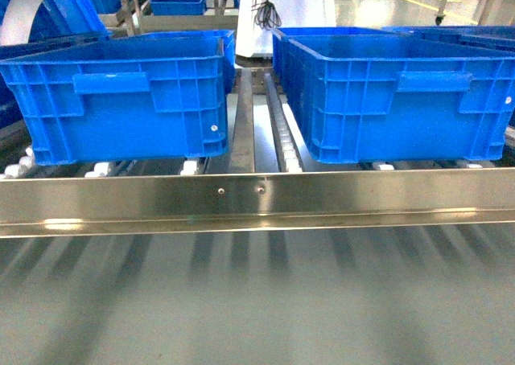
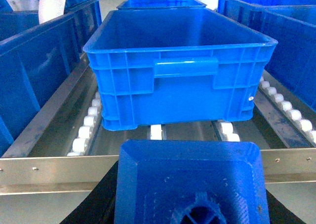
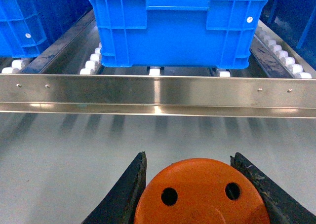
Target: Sort blue parts and orange caps into right shelf containers
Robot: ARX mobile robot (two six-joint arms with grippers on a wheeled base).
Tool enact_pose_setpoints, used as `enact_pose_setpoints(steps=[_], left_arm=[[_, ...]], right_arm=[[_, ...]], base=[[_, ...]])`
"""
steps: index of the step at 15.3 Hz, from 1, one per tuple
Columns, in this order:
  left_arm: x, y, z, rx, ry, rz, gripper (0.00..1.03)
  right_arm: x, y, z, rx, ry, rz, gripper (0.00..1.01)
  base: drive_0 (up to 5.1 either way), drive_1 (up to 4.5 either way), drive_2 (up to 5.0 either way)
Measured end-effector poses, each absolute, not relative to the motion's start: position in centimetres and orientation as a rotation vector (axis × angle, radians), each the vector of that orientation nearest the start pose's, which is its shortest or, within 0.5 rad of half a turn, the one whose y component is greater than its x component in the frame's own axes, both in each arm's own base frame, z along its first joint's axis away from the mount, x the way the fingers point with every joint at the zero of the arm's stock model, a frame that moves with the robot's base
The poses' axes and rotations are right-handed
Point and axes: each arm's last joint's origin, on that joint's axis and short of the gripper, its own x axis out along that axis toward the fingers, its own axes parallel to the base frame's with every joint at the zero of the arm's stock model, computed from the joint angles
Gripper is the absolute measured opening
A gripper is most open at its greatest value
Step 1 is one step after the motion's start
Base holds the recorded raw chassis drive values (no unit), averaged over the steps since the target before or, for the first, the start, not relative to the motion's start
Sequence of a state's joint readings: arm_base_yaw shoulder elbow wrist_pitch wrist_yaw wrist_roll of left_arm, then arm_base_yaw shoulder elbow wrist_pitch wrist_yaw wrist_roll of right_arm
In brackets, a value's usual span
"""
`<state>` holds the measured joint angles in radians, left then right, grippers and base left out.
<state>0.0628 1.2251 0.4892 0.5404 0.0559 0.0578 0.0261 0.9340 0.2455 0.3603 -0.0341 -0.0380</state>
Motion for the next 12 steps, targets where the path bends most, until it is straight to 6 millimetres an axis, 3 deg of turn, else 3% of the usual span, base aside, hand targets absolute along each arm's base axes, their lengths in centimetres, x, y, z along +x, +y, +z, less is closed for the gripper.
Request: enact_pose_setpoints(steps=[5,12], left_arm=[[24.69,1.39,21.31,0.046,0.195,0.001,0.44],[24.67,1.39,21.34,0.046,0.194,0.001,0.44]], right_arm=[[18.18,0.57,17.52,-0.036,0.327,0.066,0.43],[18.16,0.57,17.55,-0.036,0.326,0.066,0.43]], base=[[0.0,0.0,0.0],[-0.1,3.87,-4.0]])
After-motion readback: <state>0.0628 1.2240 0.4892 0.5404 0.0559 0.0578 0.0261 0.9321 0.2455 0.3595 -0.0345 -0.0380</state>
